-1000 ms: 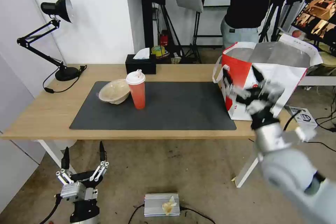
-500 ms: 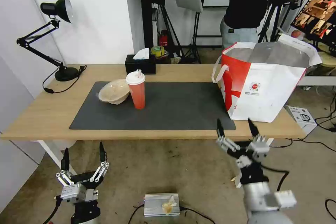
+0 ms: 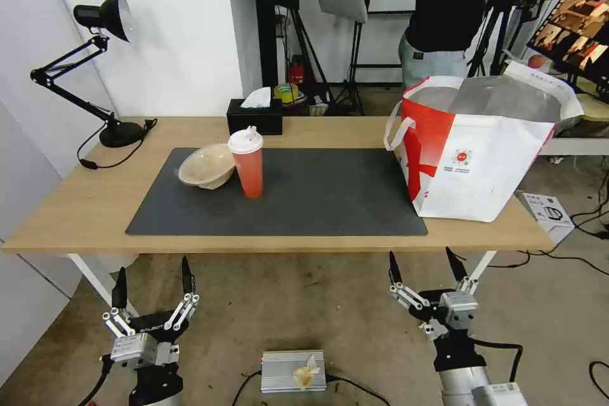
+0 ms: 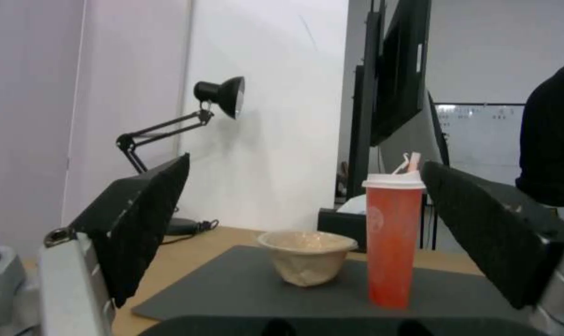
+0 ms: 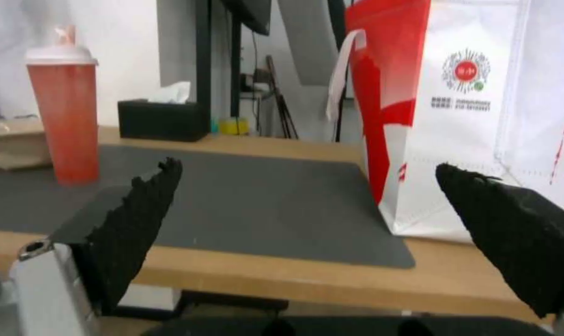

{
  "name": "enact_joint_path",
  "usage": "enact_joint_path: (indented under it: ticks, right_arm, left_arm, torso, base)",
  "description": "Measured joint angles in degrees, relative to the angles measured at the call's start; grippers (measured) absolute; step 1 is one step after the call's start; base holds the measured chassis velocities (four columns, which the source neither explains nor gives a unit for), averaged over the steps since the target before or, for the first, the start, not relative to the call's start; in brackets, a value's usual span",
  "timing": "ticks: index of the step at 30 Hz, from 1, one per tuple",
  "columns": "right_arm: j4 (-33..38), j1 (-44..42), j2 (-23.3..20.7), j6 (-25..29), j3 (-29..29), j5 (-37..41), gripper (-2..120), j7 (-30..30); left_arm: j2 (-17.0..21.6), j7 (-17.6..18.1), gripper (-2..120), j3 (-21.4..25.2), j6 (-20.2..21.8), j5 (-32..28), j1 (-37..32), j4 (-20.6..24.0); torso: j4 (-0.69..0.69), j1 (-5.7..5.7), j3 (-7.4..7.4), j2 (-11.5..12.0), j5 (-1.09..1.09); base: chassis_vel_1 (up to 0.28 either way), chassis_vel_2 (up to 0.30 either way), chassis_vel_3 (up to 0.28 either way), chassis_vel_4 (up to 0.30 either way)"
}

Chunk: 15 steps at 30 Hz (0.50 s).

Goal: Pick up the trash from the table and place it into the takeout bag.

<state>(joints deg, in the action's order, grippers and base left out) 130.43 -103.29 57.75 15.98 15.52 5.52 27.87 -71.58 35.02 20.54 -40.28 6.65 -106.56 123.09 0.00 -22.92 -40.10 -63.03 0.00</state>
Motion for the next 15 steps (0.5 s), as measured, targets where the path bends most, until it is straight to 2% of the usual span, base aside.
enact_joint_path:
  ticks: [15]
  right_arm:
    - [-0.3,0.1,-2.0,-0.6,-0.3,0.7,100,0.0]
  left_arm:
    - [0.1,-0.1,100,-0.6,-0.5,-0.5,0.2,-0.8]
  torso:
    - [0.0,0.0,0.0,0.0,0.0]
  base:
    - [0.0,0.0,0.0,0.0]
